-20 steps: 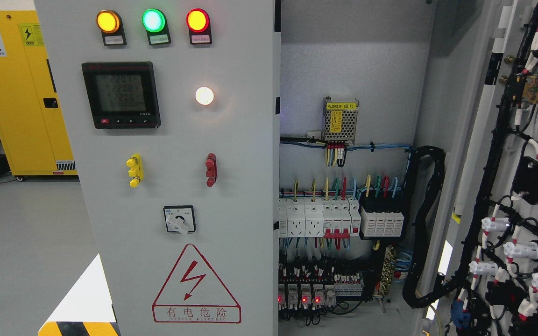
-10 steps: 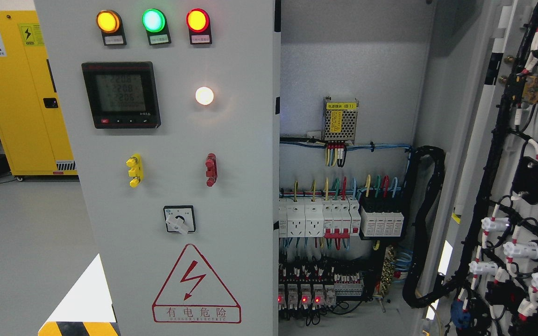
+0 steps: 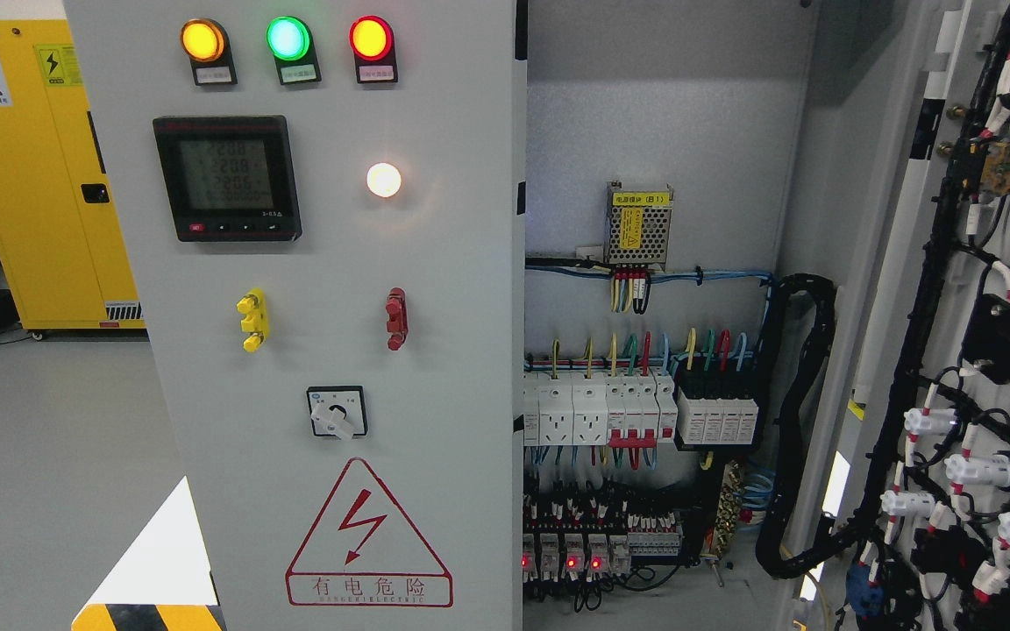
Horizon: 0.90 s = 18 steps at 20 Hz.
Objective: Open door with both hands
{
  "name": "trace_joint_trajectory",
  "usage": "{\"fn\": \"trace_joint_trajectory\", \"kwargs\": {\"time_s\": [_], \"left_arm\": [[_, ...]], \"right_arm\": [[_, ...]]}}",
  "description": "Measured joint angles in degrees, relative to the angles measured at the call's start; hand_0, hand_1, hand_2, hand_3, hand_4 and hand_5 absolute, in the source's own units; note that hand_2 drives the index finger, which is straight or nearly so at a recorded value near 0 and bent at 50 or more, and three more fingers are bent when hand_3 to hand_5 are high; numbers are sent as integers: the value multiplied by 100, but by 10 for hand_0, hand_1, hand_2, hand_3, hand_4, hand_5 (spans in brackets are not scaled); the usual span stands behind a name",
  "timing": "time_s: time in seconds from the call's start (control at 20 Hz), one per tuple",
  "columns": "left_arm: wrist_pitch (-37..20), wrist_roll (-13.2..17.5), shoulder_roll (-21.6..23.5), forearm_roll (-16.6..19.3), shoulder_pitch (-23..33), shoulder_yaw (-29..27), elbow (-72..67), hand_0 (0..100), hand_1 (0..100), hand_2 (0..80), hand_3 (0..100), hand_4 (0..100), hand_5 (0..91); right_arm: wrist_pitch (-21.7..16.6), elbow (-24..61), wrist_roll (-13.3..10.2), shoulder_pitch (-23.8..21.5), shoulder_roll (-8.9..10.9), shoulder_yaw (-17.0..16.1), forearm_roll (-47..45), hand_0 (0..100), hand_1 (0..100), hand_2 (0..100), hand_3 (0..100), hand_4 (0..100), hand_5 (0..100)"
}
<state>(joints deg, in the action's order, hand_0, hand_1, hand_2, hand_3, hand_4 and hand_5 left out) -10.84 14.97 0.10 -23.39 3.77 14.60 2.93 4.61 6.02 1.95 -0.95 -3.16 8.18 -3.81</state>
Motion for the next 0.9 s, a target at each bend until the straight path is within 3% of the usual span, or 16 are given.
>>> {"fn": "trace_joint_trajectory", "kwargs": {"time_s": [0.25,0.5,0.9], "left_arm": [[1,4,-4,0,4,-8,-20,120,556,0,0,0,0],[9,4,-6,-2,7,-11,-33,120,556,0,0,0,0],[25,19,-8,-5,9,-19,-51,120,556,0,0,0,0]], "right_arm": [[-137,683,7,-556,71,-24,-41,0,500,40,0,0,0],[-198,2345,12,-1195,203,-47,-73,0,500,40,0,0,0],[-314,5065,15,-1764,285,-66,-102,0,500,40,0,0,0]]}}
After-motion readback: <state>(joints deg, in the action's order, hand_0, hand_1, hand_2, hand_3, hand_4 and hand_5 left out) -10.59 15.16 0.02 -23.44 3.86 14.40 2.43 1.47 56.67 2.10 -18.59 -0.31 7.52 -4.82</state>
